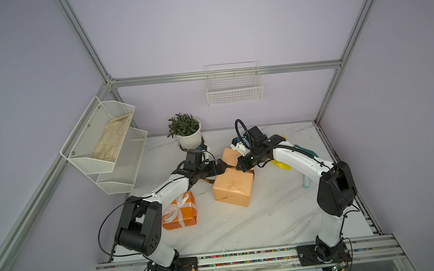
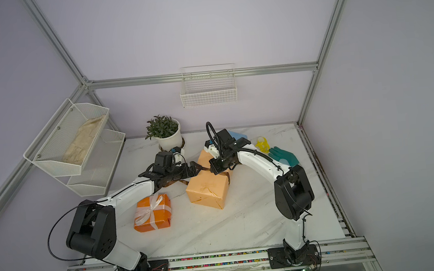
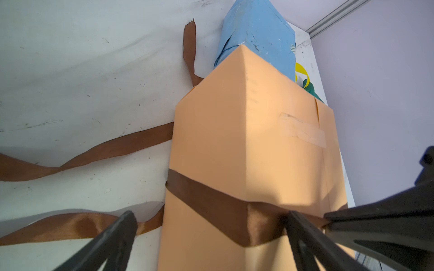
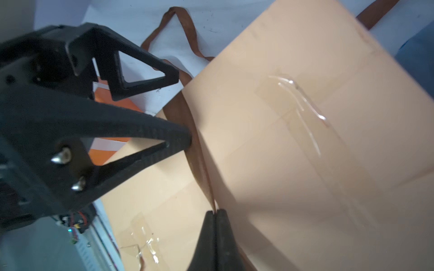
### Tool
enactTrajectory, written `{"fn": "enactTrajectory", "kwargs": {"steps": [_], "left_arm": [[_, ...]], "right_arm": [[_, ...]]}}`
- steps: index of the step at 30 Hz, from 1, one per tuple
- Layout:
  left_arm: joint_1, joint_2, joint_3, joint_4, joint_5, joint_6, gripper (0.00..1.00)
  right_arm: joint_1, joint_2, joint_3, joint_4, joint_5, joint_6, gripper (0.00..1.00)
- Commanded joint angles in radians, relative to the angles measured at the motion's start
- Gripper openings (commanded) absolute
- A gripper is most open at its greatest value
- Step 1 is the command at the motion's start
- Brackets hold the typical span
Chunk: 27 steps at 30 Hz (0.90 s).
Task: Untie the ribbon bows on the gift boxes
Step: Pull the ribbon from the gift box.
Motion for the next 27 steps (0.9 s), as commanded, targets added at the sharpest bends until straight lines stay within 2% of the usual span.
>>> {"fn": "enactTrajectory", "kwargs": {"steps": [1,7,11,18,27], "left_arm": [[0.004,-0.080,0.002,0.017,-0.004,0.005,1.00],[0.004,-0.108,-0.029,0.012,-0.017,0.009,1.00],[0.004,-0.150,-0.054,0.015,0.002,0.003,1.00],[0.001,-0.138,-0.060,0.011,0.019,0.051,1.00],[0.001,-0.006,0.069,-0.018,0.060,0.113,1.00]], "right_arm": [[-0.058,-0.062,-0.088,0.180,-0.277,0.198,0.00],[-0.106,-0.097,-0.229,0.441,-0.453,0.392,0.00],[-0.138,-0.112,-0.315,0.606,-0.513,0.518,0.00],[-0.141,-0.132,-0.331,0.677,-0.519,0.565,0.00],[-0.142,-0.159,-0.331,0.701,-0.541,0.596,0.00]]}}
